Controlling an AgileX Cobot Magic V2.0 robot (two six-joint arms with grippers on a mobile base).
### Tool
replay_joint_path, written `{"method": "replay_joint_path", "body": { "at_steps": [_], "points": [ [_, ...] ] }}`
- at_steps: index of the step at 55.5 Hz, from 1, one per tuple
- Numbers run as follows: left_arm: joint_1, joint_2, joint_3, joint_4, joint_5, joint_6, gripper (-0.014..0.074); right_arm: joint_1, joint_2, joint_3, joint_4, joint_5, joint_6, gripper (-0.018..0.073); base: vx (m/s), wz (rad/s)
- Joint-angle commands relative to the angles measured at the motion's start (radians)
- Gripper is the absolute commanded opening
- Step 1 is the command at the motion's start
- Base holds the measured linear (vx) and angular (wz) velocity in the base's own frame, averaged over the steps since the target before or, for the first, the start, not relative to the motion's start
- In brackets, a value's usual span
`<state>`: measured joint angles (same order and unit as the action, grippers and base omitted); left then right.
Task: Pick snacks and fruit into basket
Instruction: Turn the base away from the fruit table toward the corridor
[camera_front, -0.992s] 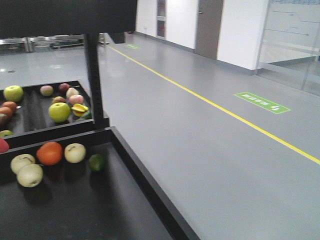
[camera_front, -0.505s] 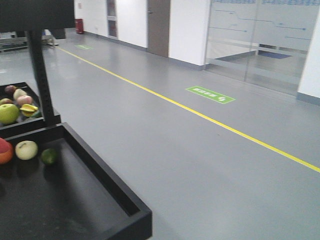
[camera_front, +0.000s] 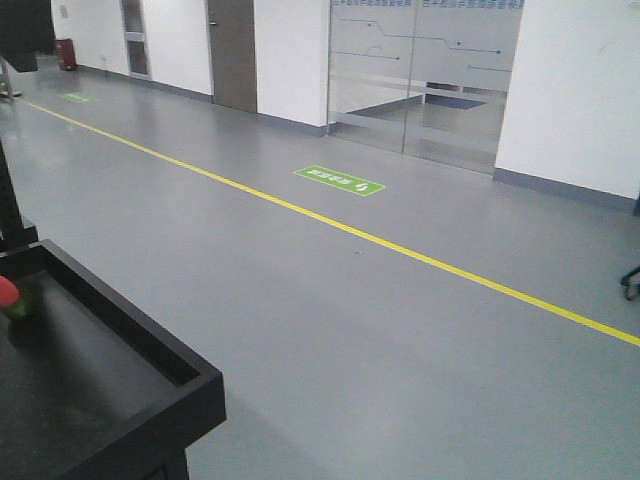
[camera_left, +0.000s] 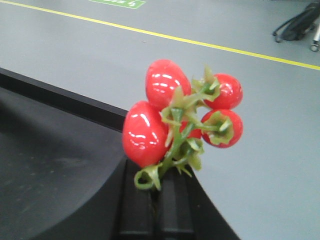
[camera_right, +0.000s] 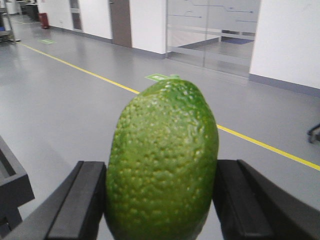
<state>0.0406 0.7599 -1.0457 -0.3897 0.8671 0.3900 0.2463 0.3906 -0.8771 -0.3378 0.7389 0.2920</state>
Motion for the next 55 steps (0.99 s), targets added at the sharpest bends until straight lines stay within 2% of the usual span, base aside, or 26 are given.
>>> {"method": "replay_joint_path", "body": {
  "at_steps": [1,55],
  "points": [
    [0.0,0.001,-0.036,-0.034,-0.076,0.002,-0.0003,-0.004,0.01,-0.03,-0.024,-0.088,-0.012,-0.0004,-0.27,-0.36],
    [0.0,0.001,-0.036,-0.034,-0.076,0.002,-0.0003,-0.004,0.01,-0.03,-0.024,-0.088,-0.012,-0.0004,-0.23,-0.44]
  ]
}}
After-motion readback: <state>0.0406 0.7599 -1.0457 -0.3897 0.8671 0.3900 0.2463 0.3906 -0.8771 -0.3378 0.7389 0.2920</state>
